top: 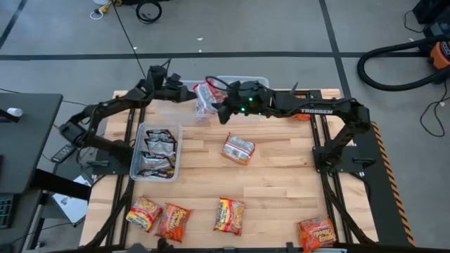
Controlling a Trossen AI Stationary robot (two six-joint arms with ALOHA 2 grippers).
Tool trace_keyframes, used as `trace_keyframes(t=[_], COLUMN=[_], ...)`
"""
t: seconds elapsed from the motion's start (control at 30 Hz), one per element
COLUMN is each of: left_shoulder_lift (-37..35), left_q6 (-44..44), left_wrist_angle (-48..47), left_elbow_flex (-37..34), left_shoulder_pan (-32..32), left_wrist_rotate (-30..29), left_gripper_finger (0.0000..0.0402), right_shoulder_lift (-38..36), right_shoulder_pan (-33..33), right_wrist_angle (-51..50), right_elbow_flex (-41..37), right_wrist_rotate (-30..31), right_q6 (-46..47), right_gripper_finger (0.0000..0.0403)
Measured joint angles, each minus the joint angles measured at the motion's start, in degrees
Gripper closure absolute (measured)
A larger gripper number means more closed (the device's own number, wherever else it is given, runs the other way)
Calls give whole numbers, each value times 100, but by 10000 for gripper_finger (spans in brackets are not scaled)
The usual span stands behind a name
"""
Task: Sort Maruchan noodles
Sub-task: Adjust the noodles pack from the bin
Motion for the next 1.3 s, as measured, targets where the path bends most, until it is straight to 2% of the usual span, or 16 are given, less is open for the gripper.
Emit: trace_keyframes(t=[0.13, 0.23, 0.37, 0.43, 0.57, 0.7, 0.9, 1.0, 1.2, 1.3], left_shoulder_lift=[-776, -1342, -1794, -1863, -1841, -1646, -1231, -896, -82, 280], left_q6=[374, 659, 569, 281, -261, -879, -1751, -1877, -1876, -1869], left_wrist_angle=[-2, 121, 482, 703, 1337, 1675, 2189, 2844, 2607, 2585], left_elbow_flex=[0, 0, 2, 2, 1, 7, 2, 28, 581, 921], left_shoulder_pan=[-12, -165, -617, -925, -1617, -2225, -2764, -3027, -3227, -3234], left_wrist_rotate=[-127, -427, -823, -1225, -2433, -3494, -3984, -4298, -4932, -5055], left_gripper_finger=[179, 179, 179, 179, 179, 179, 152, 126, 92, 91], right_shoulder_lift=[-144, -196, -154, -105, -24, 81, 324, 487, 743, 739], right_shoulder_pan=[23, 56, 109, 119, 183, 321, 369, 368, 400, 439], right_wrist_angle=[-51, 14, 86, 55, 75, 198, 792, 1103, 1615, 1599], right_elbow_flex=[8, 15, 15, 14, -14, -26, -26, -27, -27, -27], right_wrist_rotate=[1026, 1755, 2201, 2329, 2855, 3724, 4914, 5144, 5264, 5226], right_q6=[194, -101, -851, -1165, -1931, -3106, -4711, -5461, -6744, -6917], right_gripper_finger=[275, 275, 275, 275, 275, 275, 275, 275, 275, 275])
